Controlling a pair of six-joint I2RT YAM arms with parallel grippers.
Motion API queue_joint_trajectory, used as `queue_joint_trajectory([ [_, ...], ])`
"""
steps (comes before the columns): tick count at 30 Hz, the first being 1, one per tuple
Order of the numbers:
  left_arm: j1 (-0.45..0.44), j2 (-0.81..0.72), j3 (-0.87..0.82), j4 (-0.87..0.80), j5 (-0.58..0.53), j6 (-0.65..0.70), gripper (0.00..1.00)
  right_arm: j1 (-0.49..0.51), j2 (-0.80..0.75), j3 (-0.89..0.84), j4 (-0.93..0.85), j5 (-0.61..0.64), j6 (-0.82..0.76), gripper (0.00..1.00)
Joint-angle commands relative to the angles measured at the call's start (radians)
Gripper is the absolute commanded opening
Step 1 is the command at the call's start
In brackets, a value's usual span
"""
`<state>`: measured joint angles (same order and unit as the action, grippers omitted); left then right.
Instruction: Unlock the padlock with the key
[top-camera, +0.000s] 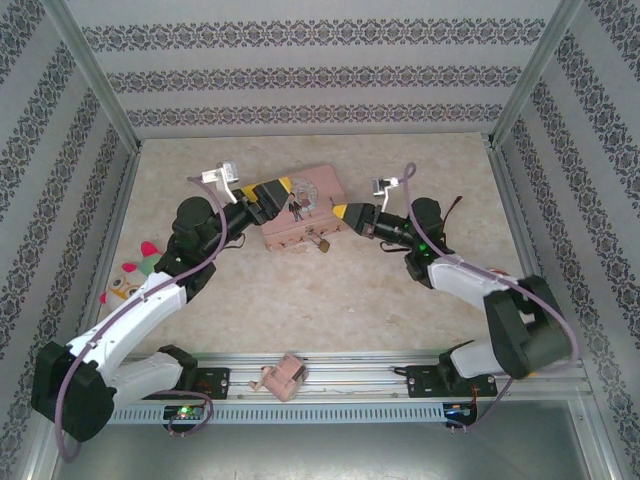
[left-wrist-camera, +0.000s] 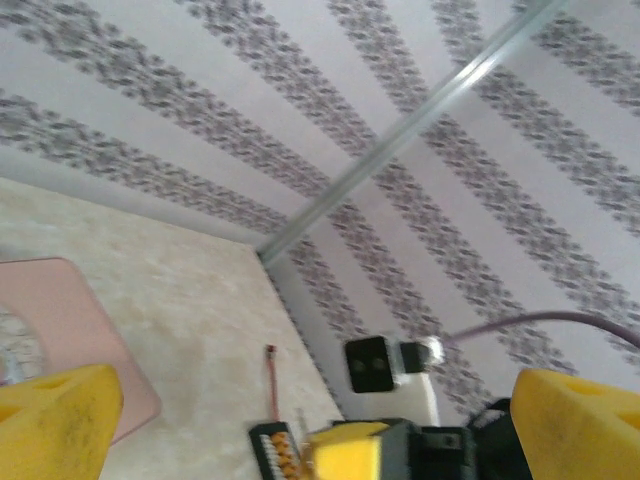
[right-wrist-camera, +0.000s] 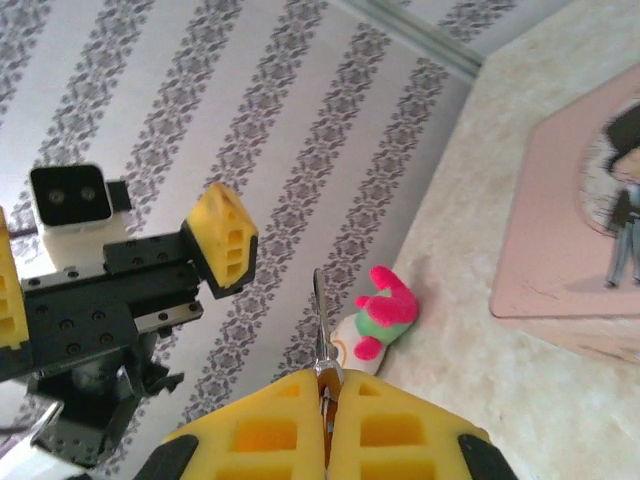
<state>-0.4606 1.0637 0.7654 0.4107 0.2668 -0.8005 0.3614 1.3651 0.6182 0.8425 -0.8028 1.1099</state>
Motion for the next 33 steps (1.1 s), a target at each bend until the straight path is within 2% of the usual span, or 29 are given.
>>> queue_joint_trajectory([
  [1,-0.094,-0.028,-0.006,-0.189,-0.244,0.102,0.99,-0.020,-0.135,-0.006,-0.299,0.053,-0.164,0.00],
  [6,-0.268,0.031,0.037,-0.330,-0.509,0.141,0.99,-0.055,-0.320,0.022,-0.738,0.210,-0.379,0.00],
  [11,-0.397,0.182,0.115,-0.448,-0.701,0.102,0.99,-0.082,-0.390,0.059,-0.970,0.297,-0.494,0.00],
  [15,-0.433,0.321,0.152,-0.518,-0.760,-0.015,0.99,-0.087,-0.391,0.085,-1.046,0.343,-0.534,0.00],
  [23,-0.438,0.559,0.261,-0.663,-0.797,-0.190,0.99,-0.104,-0.369,0.119,-1.094,0.396,-0.569,0.00],
  [28,-0.437,0.685,0.365,-0.742,-0.830,-0.250,0.97,-0.127,-0.350,0.130,-1.092,0.393,-0.580,0.00],
  [33,-0.425,0.803,0.466,-0.800,-0.791,-0.250,0.98,-0.156,-0.352,0.130,-1.088,0.395,-0.592,0.00],
])
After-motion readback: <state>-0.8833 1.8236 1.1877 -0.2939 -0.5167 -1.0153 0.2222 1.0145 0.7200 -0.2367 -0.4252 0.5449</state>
